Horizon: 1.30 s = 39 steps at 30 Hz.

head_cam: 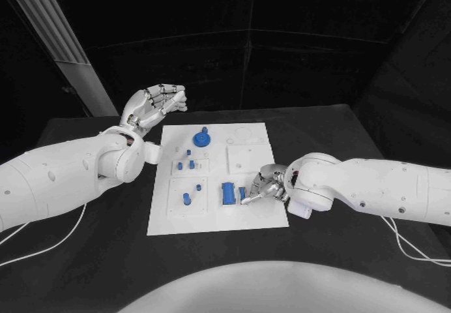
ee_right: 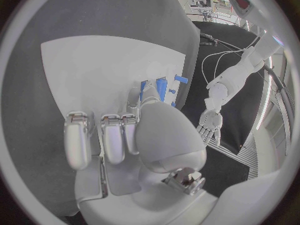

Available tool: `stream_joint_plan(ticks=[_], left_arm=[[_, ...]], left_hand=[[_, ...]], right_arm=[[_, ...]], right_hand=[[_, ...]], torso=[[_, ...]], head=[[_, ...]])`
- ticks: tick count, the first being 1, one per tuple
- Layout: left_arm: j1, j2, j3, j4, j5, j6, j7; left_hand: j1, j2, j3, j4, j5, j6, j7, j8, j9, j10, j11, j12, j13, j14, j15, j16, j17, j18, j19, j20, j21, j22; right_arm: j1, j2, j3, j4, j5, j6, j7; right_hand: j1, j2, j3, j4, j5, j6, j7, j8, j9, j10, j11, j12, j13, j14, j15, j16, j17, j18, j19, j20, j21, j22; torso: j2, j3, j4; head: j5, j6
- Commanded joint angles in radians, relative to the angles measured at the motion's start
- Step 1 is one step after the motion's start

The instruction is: Assemble the parts on the task board

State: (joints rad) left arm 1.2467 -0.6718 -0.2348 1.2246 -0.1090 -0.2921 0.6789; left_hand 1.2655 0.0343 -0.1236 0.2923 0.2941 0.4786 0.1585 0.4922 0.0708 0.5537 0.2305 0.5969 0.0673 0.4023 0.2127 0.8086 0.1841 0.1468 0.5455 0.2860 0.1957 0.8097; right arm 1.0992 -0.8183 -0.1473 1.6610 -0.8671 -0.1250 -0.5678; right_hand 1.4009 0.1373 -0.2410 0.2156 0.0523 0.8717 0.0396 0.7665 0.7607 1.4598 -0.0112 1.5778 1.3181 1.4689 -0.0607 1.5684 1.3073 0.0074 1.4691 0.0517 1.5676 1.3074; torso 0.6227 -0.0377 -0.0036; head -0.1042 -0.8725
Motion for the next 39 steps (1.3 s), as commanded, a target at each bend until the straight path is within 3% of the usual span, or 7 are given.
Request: stream_joint_plan(ticks=[1,19,23,26,29,34,39], left_arm=[[0.001,0.000,0.001,0.002,0.002,0.010,0.078],[-0.010,0.002,0.001,0.009,0.002,0.000,0.113],[-0.019,0.011,0.001,0.013,0.002,-0.011,0.149],[-0.031,0.018,0.001,0.016,0.002,-0.013,0.179],[-0.041,0.026,0.001,0.018,0.003,-0.014,0.207],[-0.053,0.037,0.001,0.025,0.057,-0.020,0.245],[-0.059,0.038,0.001,0.029,0.097,-0.024,0.263]], left_hand=[[0.000,0.014,-0.004,0.000,0.003,-0.003,0.116,0.005,-0.002,-0.004,0.001,0.006,-0.001,-0.006,0.001,0.004,-0.001,-0.011,-0.001,0.001,-0.006,-0.001],[-0.004,0.016,-0.008,0.001,0.003,-0.007,0.117,0.006,-0.002,-0.007,0.001,0.008,-0.002,-0.009,0.002,0.007,-0.005,-0.011,-0.002,0.000,-0.007,-0.002],[-0.024,0.025,-0.021,0.002,0.002,-0.018,0.118,0.012,-0.003,-0.016,0.003,0.013,-0.002,-0.015,0.003,0.016,-0.017,-0.011,0.000,0.001,-0.007,-0.002],[-0.046,0.033,-0.033,0.002,0.001,-0.011,0.117,0.021,-0.001,-0.015,0.003,0.021,-0.002,-0.020,0.003,0.024,-0.027,-0.010,0.004,0.001,-0.006,-0.003],[-0.061,0.039,-0.042,0.002,0.001,0.002,0.115,0.026,-0.002,-0.020,0.002,0.024,-0.003,-0.025,0.003,0.031,-0.037,-0.011,0.002,0.001,-0.008,-0.005],[-0.074,0.040,-0.056,0.000,-0.004,-0.085,0.123,0.004,-0.003,-0.137,0.013,0.005,-0.001,-0.121,0.028,0.015,-0.081,-0.038,-0.074,0.003,-0.062,-0.037],[-0.075,0.040,-0.055,0.000,-0.005,-0.116,0.134,0.029,0.002,-0.166,0.024,0.026,0.002,-0.147,0.034,0.031,-0.091,-0.044,-0.086,0.003,-0.073,-0.046]], right_arm=[[0.001,0.001,0.000,0.001,-0.022,-0.014,0.001],[0.037,-0.065,0.003,0.014,0.280,-0.483,0.653],[0.045,-0.038,0.003,-0.028,0.416,-0.533,0.869],[0.047,-0.011,0.003,-0.060,0.496,-0.552,1.000],[0.048,0.012,0.003,-0.084,0.539,-0.539,1.100],[0.047,0.033,0.002,-0.104,0.566,-0.504,1.194],[0.046,0.042,0.002,-0.114,0.573,-0.496,1.237]], right_hand=[[0.056,0.046,0.005,0.004,-0.004,0.001,-0.006,-0.004,0.001,0.111,-0.013,-0.007,0.253,0.102,-0.007,0.002,0.264,-0.007,0.102,-0.006,0.003,0.263],[-0.074,0.017,-0.083,0.069,0.000,-0.067,0.043,-0.109,-0.049,0.111,0.028,-0.007,0.253,0.102,0.025,0.002,0.264,-0.006,0.096,0.016,-0.003,0.261],[-0.075,0.044,-0.095,0.064,0.006,-0.128,0.074,-0.171,-0.110,0.106,0.059,-0.010,0.249,0.061,0.052,-0.040,0.209,0.083,-0.172,0.047,-0.323,0.109],[-0.122,0.063,-0.125,0.056,0.004,-0.168,0.102,-0.207,-0.163,-0.316,0.078,-0.351,-0.044,-0.302,0.072,-0.507,-0.261,0.171,-0.516,0.065,-0.838,-0.163],[-0.161,0.060,-0.155,0.074,0.016,-0.250,0.144,-0.262,-0.212,-0.699,0.133,-0.742,-0.324,-0.587,0.129,-0.830,-0.493,0.146,-0.655,0.103,-1.038,-0.288],[-0.189,0.051,-0.181,0.076,0.001,-0.395,0.221,-0.326,-0.274,-0.902,0.239,-1.069,-0.597,-0.832,0.247,-1.087,-0.695,0.107,-0.866,0.166,-1.291,-0.473],[-0.273,-0.017,-0.104,0.076,-0.001,-0.526,0.233,-0.321,-0.289,-0.995,0.272,-1.151,-0.701,-0.950,0.280,-1.163,-0.785,0.092,-0.958,0.198,-1.402,-0.560]], torso=[[0.000,0.0001,0.0004],[-0.002,0.0014,0.0063],[-0.004,0.0036,0.0073],[-0.006,0.0040,0.0048],[-0.008,0.0030,0.0048],[-0.010,0.0055,0.0036],[-0.009,0.0045,0.0065]], head=[[0.001,0.000],[0.017,0.000],[0.031,0.000],[0.043,0.000],[0.048,0.000],[0.057,0.017],[0.056,0.050]])
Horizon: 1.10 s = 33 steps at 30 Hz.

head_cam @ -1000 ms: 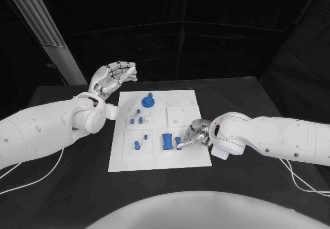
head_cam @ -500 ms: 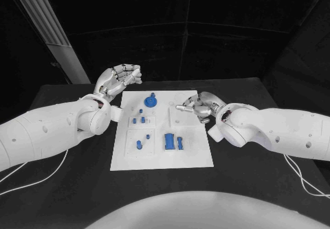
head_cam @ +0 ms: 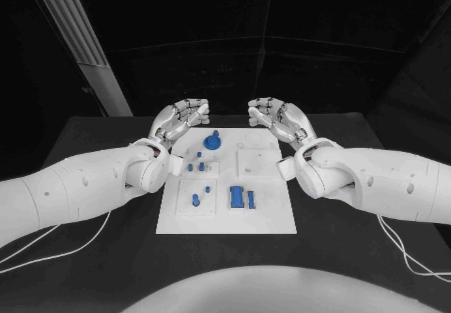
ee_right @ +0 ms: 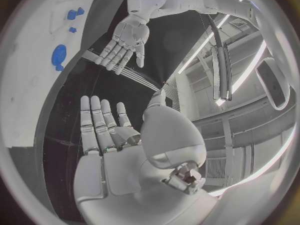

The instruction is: Assemble the parts on the task board

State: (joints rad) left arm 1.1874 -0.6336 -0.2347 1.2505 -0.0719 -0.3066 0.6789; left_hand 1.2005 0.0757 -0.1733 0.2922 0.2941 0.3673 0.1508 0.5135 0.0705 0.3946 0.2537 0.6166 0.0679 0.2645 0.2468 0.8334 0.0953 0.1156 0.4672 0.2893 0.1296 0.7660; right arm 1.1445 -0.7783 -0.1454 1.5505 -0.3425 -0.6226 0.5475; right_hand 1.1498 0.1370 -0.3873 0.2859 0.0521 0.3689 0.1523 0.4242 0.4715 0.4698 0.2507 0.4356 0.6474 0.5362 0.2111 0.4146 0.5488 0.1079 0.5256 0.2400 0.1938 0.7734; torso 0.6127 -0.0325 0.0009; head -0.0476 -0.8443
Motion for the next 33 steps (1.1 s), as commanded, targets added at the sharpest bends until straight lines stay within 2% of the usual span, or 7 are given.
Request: stream_joint_plan(ticks=[1,2,5,8,23,25,33], left_arm=[[0.000,0.000,0.001,0.003,0.062,-0.010,0.264],[-0.001,0.000,0.000,0.001,0.008,-0.001,0.000],[-0.005,-0.004,0.006,0.009,0.010,-0.013,-0.004],[-0.015,-0.015,0.025,0.034,0.015,-0.050,-0.017],[-0.119,-0.127,0.203,0.276,0.063,-0.401,-0.137],[-0.127,-0.135,0.217,0.295,0.067,-0.428,-0.147],[-0.137,-0.146,0.235,0.320,0.072,-0.463,-0.159]], left_hand=[[-0.010,-0.002,-0.004,0.000,-0.005,-0.006,0.143,0.012,0.003,-0.007,0.002,0.010,0.002,-0.013,0.001,0.008,-0.003,-0.014,-0.010,0.000,-0.008,-0.003],[-0.360,-0.076,0.052,-0.088,-0.088,-0.111,-0.046,-0.149,-0.070,-0.120,-0.075,-0.182,-0.068,-0.084,-0.074,-0.248,-0.095,-0.035,-0.140,-0.087,-0.042,-0.231],[-0.432,-0.076,0.060,-0.103,-0.107,-0.133,-0.047,-0.175,-0.070,-0.144,-0.089,-0.213,-0.068,-0.100,-0.089,-0.292,-0.095,-0.037,-0.172,-0.103,-0.050,-0.275],[-0.530,-0.076,0.075,-0.126,-0.131,-0.163,-0.049,-0.218,-0.070,-0.174,-0.112,-0.265,-0.068,-0.121,-0.108,-0.361,-0.095,-0.116,-0.208,-0.127,-0.130,-0.337],[-0.834,-0.076,0.173,-0.203,-0.205,-0.256,-0.151,-0.352,-0.070,-0.271,-0.179,-0.424,-0.068,-0.185,-0.172,-0.575,-0.095,-0.116,-0.324,-0.202,-0.130,-0.532],[-0.863,-0.076,0.173,-0.211,-0.212,-0.265,-0.151,-0.365,-0.070,-0.280,-0.254,-0.440,-0.068,-0.191,-0.247,-0.596,-0.095,-0.116,-0.333,-0.211,-0.130,-0.550],[-0.957,-0.076,0.173,-0.292,-0.294,-0.293,-0.151,-0.407,-0.070,-0.317,-0.254,-0.489,-0.068,-0.264,-0.247,-0.662,-0.095,-0.116,-0.373,-0.289,-0.130,-0.611]], right_arm=[[0.000,0.002,0.000,-0.004,0.049,0.002,0.124],[-0.001,0.002,0.000,-0.002,0.007,0.000,0.020],[-0.004,0.001,0.005,-0.001,0.019,-0.005,0.018],[-0.014,0.001,0.021,0.001,0.056,-0.021,0.013],[-0.091,-0.002,0.140,0.019,0.331,-0.142,-0.026],[-0.094,-0.002,0.145,0.019,0.341,-0.147,-0.027],[-0.095,-0.002,0.145,0.019,0.343,-0.147,-0.027]], right_hand=[[-0.030,-0.025,0.060,0.006,-0.001,-0.034,0.119,0.030,0.000,-0.005,0.014,-0.011,-0.043,-0.024,0.012,-0.011,-0.037,-0.008,-0.020,0.015,-0.039,-0.037],[-0.358,-0.054,0.145,-0.083,-0.052,-0.126,-0.048,-0.113,-0.141,-0.145,-0.072,-0.135,-0.214,-0.171,-0.057,-0.130,-0.182,-0.032,-0.166,-0.064,-0.076,-0.250],[-0.679,-0.137,0.247,-0.169,-0.052,-0.229,-0.152,-0.244,-0.282,-0.283,-0.147,-0.262,-0.398,-0.326,-0.122,-0.250,-0.337,-0.108,-0.319,-0.138,-0.194,-0.472],[-0.878,-0.137,0.304,-0.286,-0.052,-0.287,-0.152,-0.320,-0.361,-0.361,-0.251,-0.335,-0.502,-0.415,-0.211,-0.319,-0.426,-0.108,-0.406,-0.240,-0.194,-0.598],[-1.150,-0.137,0.387,-0.286,-0.052,-0.369,-0.152,-0.424,-0.471,-0.470,-0.251,-0.436,-0.647,-0.536,-0.211,-0.415,-0.549,-0.108,-0.526,-0.240,-0.194,-0.773],[-1.150,-0.137,0.387,-0.286,-0.052,-0.369,-0.152,-0.424,-0.471,-0.470,-0.251,-0.436,-0.647,-0.536,-0.211,-0.415,-0.549,-0.108,-0.526,-0.240,-0.194,-0.773],[-1.150,-0.137,0.387,-0.286,-0.052,-0.369,-0.152,-0.424,-0.471,-0.470,-0.251,-0.436,-0.647,-0.536,-0.211,-0.415,-0.549,-0.108,-0.526,-0.240,-0.194,-0.773]], torso=[[0.002,-0.0010,0.0024],[0.000,0.0000,0.0000],[-0.002,0.0009,0.0000],[-0.007,0.0034,-0.0001],[-0.059,0.0278,-0.0007],[-0.063,0.0298,-0.0008],[-0.069,0.0325,-0.0009]], head=[[0.000,0.027],[0.000,0.007],[0.001,0.013],[0.005,0.031],[0.041,0.210],[0.044,0.224],[0.048,0.244]])
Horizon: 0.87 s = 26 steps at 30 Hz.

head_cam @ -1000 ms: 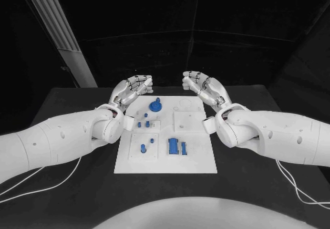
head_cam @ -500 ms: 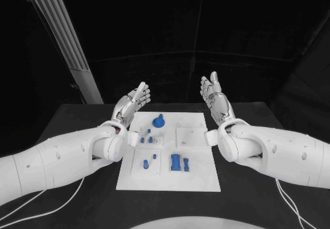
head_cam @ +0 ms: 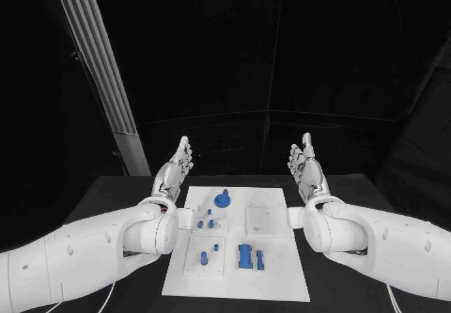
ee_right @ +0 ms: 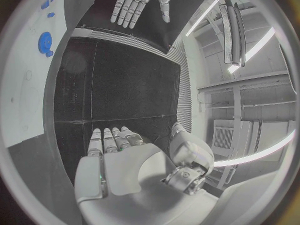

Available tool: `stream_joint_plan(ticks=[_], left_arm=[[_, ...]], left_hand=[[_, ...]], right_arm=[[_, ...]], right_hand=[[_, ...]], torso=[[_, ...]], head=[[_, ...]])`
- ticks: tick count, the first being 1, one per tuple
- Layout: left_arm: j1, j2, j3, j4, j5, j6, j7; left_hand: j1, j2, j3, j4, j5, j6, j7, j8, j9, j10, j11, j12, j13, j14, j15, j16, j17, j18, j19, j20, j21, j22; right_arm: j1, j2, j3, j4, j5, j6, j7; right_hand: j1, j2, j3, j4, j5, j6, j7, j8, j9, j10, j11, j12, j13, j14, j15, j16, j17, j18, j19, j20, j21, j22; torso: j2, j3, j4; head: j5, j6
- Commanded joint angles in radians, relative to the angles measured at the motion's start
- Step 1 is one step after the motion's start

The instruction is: Assemble the parts on the task board

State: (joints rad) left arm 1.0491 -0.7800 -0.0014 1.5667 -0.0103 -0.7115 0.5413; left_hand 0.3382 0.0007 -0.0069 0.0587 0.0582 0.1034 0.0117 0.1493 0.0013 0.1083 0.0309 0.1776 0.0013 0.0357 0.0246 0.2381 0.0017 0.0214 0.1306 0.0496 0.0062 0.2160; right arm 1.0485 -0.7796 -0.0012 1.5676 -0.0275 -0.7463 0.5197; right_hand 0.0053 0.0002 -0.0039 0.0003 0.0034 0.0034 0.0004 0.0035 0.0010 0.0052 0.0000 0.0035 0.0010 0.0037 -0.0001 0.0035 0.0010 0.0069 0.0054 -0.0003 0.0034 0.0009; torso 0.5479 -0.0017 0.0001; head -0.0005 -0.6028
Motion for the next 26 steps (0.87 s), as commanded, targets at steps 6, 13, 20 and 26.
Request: stream_joint_plan(ticks=[6,13,20,26], left_arm=[[0.001,0.000,0.001,0.003,0.010,-0.059,-0.021],[0.001,0.000,0.001,0.003,0.010,-0.059,-0.021],[0.001,0.000,0.001,0.003,0.010,-0.059,-0.021],[0.001,0.000,0.001,0.003,0.010,-0.059,-0.021]], left_hand=[[-0.150,-0.001,0.007,-0.059,-0.058,-0.103,-0.012,-0.067,-0.001,-0.108,-0.031,-0.079,-0.001,-0.036,-0.025,-0.106,-0.002,-0.021,-0.059,-0.050,-0.006,-0.096],[-0.199,-0.001,0.007,-0.059,-0.058,-0.103,-0.012,-0.149,-0.001,-0.108,-0.031,-0.105,-0.001,-0.036,-0.025,-0.140,-0.002,-0.021,-0.131,-0.050,-0.006,-0.127],[-0.233,-0.001,0.007,-0.059,-0.058,-0.103,-0.012,-0.149,-0.001,-0.108,-0.031,-0.178,-0.001,-0.036,-0.025,-0.166,-0.002,-0.021,-0.131,-0.050,-0.006,-0.216],[-0.251,-0.001,0.007,-0.059,-0.058,-0.103,-0.012,-0.149,-0.001,-0.108,-0.031,-0.178,-0.001,-0.036,-0.025,-0.238,-0.002,-0.021,-0.131,-0.050,-0.006,-0.216]], right_arm=[[0.001,0.000,0.001,0.002,0.027,-0.024,0.000],[0.001,0.000,0.001,0.002,0.027,-0.024,0.000],[0.001,0.000,0.001,0.002,0.027,-0.024,0.000],[0.001,0.000,0.001,0.002,0.027,-0.024,0.000]], right_hand=[[-0.005,0.000,0.004,0.000,-0.003,-0.003,0.000,-0.004,-0.001,-0.005,0.000,-0.004,-0.001,-0.004,0.000,-0.004,-0.001,-0.007,-0.005,0.000,-0.003,-0.001],[-0.005,0.000,0.004,0.000,-0.003,-0.003,0.000,-0.004,-0.001,-0.005,0.000,-0.004,-0.001,-0.004,0.000,-0.004,-0.001,-0.007,-0.005,0.000,-0.003,-0.001],[-0.005,0.000,0.004,0.000,-0.003,-0.003,0.000,-0.004,-0.001,-0.005,0.000,-0.004,-0.001,-0.004,0.000,-0.004,-0.001,-0.007,-0.005,0.000,-0.003,-0.001],[-0.005,0.000,0.004,0.000,-0.003,-0.003,0.000,-0.004,-0.001,-0.005,0.000,-0.004,-0.001,-0.004,0.000,-0.004,-0.001,-0.007,-0.005,0.000,-0.003,-0.001]], torso=[[-0.004,0.0017,-0.0001],[-0.004,0.0017,-0.0001],[-0.004,0.0017,-0.0001],[-0.004,0.0017,-0.0001]], head=[[0.000,0.003],[0.000,0.003],[0.000,0.003],[0.000,0.003]])
